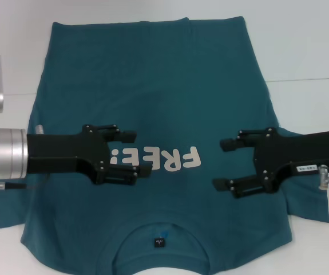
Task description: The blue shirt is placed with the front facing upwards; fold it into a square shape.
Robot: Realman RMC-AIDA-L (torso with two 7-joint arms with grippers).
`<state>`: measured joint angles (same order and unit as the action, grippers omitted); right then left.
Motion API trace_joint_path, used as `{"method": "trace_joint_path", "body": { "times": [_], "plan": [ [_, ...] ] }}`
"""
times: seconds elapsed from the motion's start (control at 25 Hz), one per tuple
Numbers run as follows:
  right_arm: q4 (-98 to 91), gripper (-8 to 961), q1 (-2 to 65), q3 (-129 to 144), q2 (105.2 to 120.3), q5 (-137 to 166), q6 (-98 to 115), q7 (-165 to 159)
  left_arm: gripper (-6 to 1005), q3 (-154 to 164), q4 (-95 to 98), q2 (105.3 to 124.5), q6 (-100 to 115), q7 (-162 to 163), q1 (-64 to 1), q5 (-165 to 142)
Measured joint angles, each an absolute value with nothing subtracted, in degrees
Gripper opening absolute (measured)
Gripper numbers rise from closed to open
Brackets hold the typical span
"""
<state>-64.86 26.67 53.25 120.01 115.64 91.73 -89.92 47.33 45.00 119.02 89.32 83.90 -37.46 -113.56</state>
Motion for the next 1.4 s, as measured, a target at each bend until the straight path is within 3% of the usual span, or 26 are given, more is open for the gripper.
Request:
{"method": "trace_joint_path", "body": {
  "times": [0.88,1.4],
  "plan": [
    [-63.46,897,27.13,53.57,119.84,114.51,86.13,-92.25,875,46.87,44.67,118.92,88.2,84.21,-37.5,-114.26],
    [-68.62,897,28.3,46.37,118.85,130.93,75.79,-113.61,874,46.8,43.05,120.24,81.55,84.92,-37.7,-113.77]
  ]
}}
